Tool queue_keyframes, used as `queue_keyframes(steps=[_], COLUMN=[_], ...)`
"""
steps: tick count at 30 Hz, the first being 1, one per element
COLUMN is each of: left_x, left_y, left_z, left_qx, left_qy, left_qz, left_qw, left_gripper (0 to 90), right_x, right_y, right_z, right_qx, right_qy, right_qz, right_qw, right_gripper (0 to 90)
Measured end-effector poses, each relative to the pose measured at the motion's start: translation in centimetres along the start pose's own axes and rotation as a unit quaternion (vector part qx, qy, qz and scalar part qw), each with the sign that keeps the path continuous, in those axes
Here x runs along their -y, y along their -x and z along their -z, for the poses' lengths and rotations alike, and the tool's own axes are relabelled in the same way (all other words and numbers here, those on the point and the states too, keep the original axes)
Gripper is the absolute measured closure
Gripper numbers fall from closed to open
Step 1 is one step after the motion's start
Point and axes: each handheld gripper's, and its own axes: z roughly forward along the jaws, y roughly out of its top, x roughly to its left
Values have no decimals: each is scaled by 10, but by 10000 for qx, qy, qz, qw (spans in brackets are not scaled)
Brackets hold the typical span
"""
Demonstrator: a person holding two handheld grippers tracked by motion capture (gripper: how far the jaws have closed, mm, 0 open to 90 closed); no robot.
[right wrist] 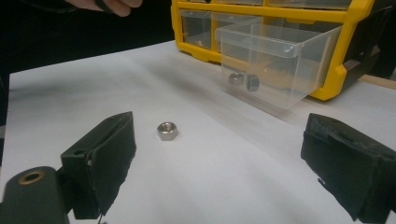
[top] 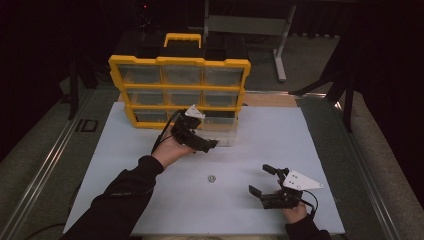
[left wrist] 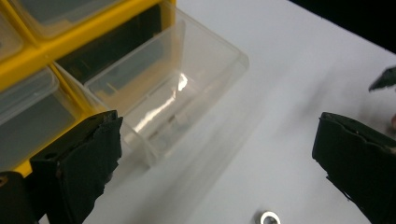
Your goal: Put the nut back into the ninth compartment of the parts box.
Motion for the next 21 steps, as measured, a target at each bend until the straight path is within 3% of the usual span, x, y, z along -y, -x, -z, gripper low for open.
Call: queue_keyframes(steps=[21], left_x=[39], left_y=[25], left_z=[-3], left_qx=[378], left_qy=[-64], left_qz=[-292], left_qw=[9988], left_gripper=[7], right_x=[0], right_y=[0], right_z=[0], right_qx=[-8], right_qy=[1], right_qz=[23], right_qw=[10000], right_gripper=[103])
